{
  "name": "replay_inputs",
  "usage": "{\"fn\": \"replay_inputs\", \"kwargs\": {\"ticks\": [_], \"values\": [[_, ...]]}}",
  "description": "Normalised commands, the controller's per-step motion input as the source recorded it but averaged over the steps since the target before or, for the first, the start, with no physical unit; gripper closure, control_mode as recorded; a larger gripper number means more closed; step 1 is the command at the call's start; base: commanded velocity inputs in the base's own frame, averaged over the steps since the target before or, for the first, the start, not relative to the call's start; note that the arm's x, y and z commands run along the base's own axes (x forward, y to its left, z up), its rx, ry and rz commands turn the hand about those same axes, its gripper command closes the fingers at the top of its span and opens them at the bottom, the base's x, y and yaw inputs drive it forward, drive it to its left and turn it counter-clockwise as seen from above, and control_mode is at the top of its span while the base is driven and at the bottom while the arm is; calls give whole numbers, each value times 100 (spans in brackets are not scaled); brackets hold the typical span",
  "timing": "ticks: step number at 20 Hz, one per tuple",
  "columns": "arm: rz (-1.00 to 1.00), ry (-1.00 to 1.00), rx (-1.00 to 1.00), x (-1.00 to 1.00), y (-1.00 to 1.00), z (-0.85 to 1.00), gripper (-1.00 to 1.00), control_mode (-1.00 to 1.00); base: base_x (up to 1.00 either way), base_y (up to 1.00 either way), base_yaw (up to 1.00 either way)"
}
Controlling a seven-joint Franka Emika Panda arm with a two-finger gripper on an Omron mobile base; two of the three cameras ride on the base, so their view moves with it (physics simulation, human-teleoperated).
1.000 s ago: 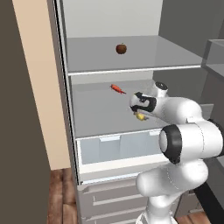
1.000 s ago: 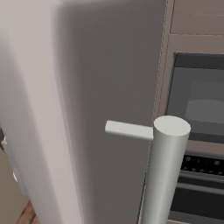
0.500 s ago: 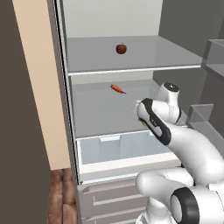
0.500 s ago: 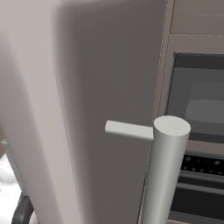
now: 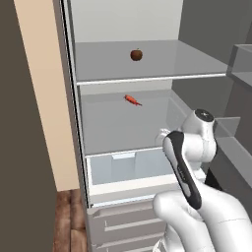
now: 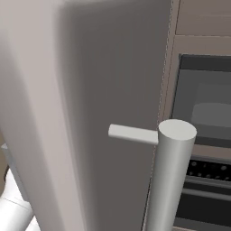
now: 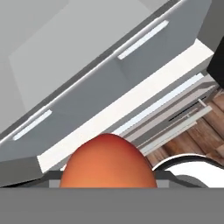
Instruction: Pick up the mango and apple from the fridge and place one fruit on each plate on the dining counter.
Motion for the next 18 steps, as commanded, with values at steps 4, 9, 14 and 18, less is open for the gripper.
{"fn": "replay_inputs", "kwargs": {"ticks": [4, 9, 14, 18], "values": [[0, 0, 0, -3, 0, 0, 100, -100, 0, 0, 0], [0, 0, 0, -4, 0, 0, 100, -100, 0, 0, 0], [0, 0, 0, -9, 0, 0, 100, 100, -26, 9, 0], [0, 0, 0, 0, 0, 0, 100, 100, -50, 37, 0]]}}
